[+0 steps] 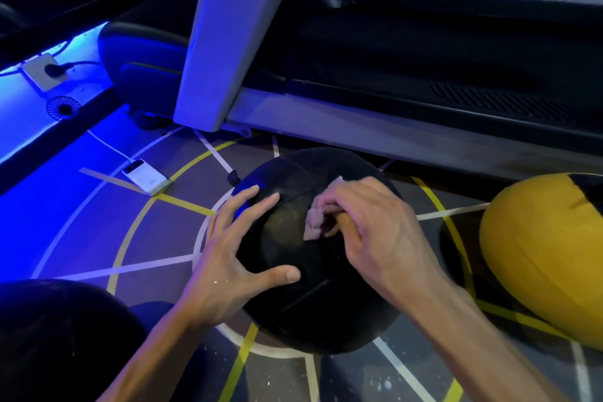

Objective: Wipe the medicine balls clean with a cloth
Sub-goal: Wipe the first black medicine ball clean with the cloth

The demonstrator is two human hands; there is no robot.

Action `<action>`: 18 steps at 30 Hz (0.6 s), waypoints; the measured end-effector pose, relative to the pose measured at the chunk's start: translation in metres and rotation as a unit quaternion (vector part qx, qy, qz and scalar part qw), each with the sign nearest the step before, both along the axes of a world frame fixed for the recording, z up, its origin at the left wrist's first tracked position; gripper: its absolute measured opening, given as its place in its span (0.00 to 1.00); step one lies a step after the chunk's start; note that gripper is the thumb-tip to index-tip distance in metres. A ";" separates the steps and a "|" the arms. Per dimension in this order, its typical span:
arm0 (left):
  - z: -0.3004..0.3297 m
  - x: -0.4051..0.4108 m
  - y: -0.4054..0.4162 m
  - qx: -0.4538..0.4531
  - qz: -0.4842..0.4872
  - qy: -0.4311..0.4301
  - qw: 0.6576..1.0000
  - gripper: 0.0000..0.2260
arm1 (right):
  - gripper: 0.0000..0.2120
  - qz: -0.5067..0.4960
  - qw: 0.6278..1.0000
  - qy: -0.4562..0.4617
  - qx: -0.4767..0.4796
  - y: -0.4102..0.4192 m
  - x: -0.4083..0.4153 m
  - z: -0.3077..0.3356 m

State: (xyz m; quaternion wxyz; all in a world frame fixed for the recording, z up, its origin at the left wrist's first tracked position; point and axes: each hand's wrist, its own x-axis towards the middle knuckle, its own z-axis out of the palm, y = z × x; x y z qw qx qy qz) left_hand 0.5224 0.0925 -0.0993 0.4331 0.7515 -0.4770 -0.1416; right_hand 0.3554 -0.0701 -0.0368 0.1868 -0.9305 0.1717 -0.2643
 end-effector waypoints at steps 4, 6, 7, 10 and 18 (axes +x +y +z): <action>0.001 0.004 -0.001 0.005 0.004 -0.003 1.000 0.43 | 0.11 0.031 0.999 0.024 -0.006 0.023 -0.031 -0.003; 0.000 0.002 -0.002 0.001 0.000 -0.006 1.000 0.43 | 0.12 0.023 0.999 0.031 -0.011 0.025 -0.038 -0.007; 0.000 0.001 -0.001 0.001 -0.001 -0.005 1.000 0.43 | 0.12 0.019 0.999 0.025 -0.011 0.024 -0.037 -0.008; 0.001 0.002 -0.004 0.004 0.002 -0.008 1.000 0.43 | 0.13 0.015 1.000 0.007 0.005 0.018 -0.019 -0.009; -0.001 -0.003 -0.006 -0.005 0.005 -0.015 1.000 0.42 | 0.12 -0.015 0.997 -0.065 0.029 -0.011 0.016 -0.007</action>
